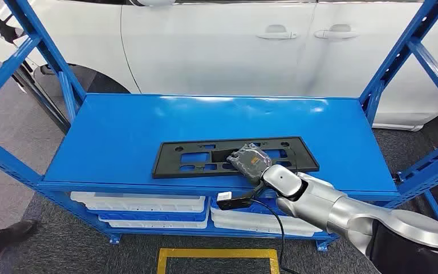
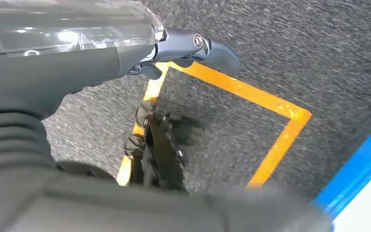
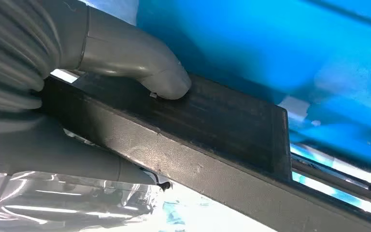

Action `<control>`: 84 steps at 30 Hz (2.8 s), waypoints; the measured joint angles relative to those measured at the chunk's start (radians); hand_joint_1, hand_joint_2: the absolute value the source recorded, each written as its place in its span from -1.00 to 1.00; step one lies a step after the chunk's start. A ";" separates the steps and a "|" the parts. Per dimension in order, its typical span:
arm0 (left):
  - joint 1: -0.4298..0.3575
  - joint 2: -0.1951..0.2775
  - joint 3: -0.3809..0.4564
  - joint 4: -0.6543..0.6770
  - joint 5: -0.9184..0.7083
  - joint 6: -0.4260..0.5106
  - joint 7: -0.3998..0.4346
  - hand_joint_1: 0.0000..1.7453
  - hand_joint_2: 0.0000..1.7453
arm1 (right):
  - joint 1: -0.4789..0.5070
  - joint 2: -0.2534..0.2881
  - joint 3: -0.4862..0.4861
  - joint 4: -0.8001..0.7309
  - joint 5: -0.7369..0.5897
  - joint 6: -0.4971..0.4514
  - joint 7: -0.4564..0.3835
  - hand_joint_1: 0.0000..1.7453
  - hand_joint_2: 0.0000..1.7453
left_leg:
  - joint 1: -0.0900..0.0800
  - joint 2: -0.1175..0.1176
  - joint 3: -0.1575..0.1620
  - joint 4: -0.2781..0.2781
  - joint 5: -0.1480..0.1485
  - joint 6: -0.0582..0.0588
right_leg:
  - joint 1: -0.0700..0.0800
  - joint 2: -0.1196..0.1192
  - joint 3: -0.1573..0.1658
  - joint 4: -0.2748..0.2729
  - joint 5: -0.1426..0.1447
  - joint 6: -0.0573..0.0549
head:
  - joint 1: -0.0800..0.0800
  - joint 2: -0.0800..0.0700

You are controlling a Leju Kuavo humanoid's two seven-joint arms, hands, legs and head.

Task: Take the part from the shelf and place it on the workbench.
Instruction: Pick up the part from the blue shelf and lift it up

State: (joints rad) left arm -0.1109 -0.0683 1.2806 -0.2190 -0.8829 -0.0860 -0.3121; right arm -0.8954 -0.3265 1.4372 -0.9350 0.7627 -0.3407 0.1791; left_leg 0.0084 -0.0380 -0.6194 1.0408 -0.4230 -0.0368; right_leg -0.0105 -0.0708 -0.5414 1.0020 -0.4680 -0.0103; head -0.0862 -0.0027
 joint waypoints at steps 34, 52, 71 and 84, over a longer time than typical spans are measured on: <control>0.006 0.026 0.001 0.000 0.016 -0.121 -0.091 -1.00 1.00 | 0.431 0.004 -0.885 -1.014 -1.054 0.592 -0.732 1.00 1.00 | -0.002 -0.002 0.039 -0.013 -0.026 0.033 | 0.006 0.085 -0.035 0.017 0.018 0.011 | 0.000 0.000; 0.003 0.049 0.021 0.000 0.025 -0.068 -0.010 -1.00 1.00 | 0.552 0.012 -0.944 -1.099 -1.036 0.491 -0.791 1.00 1.00 | -0.012 0.049 -0.041 -0.026 0.068 0.043 | 0.013 0.049 0.060 -0.014 -0.044 0.004 | 0.000 0.000; 0.007 0.055 0.034 0.000 0.044 -0.056 0.033 -1.00 1.00 | 0.646 0.014 -0.966 -1.085 -1.066 0.685 -0.786 1.00 1.00 | -0.011 0.031 0.092 -0.064 -0.029 0.075 | -0.004 0.071 -0.147 0.155 -0.057 0.035 | 0.000 0.000; 0.023 0.028 0.036 0.000 0.023 -0.052 0.038 -1.00 1.00 | 0.771 0.014 -0.975 -1.085 -0.944 0.759 -0.830 1.00 1.00 | -0.012 0.041 -0.027 -0.028 0.025 0.035 | 0.009 0.059 0.067 -0.058 -0.013 -0.005 | 0.000 0.000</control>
State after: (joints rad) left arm -0.0880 -0.0406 1.3166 -0.2192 -0.8603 -0.1379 -0.2737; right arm -0.1242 -0.3125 0.4620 -2.0202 -0.1809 0.4186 -0.6506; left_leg -0.0038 0.0035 -0.6468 1.0124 -0.3980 -0.0021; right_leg -0.0015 -0.0123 -0.4747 0.9438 -0.4810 -0.0157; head -0.0862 -0.0027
